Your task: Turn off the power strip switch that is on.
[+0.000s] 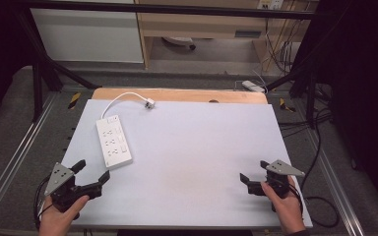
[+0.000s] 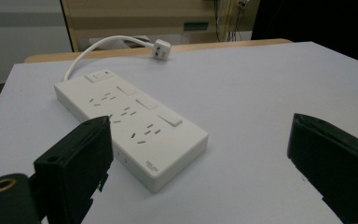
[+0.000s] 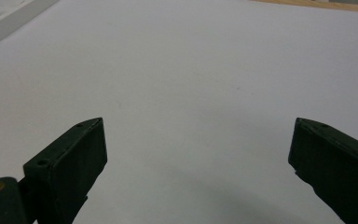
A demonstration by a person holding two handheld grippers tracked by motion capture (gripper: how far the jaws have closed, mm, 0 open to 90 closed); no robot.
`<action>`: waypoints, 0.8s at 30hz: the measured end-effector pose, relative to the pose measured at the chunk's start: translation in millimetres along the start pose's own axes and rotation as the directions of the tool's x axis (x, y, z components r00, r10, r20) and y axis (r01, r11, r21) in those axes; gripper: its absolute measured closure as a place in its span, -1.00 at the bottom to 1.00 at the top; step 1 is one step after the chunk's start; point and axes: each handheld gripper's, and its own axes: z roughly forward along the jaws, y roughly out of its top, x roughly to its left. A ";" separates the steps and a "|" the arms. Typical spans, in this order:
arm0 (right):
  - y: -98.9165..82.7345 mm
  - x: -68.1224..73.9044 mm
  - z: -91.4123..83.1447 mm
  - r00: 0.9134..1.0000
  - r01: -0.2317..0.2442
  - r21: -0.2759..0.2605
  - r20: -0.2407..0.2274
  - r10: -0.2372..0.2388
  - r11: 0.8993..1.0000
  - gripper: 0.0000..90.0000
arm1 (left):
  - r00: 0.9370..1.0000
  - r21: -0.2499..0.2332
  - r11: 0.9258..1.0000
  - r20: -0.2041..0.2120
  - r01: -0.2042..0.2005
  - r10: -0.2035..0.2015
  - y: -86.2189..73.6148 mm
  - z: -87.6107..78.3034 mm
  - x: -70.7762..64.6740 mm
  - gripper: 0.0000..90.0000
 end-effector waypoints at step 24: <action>0.0 -2.0 4.2 1.000 0.003 0.013 0.015 -0.003 1.000 -0.91 | 0.998 -0.049 0.997 0.022 0.067 -0.066 25.0 -10.2 5.7 -0.85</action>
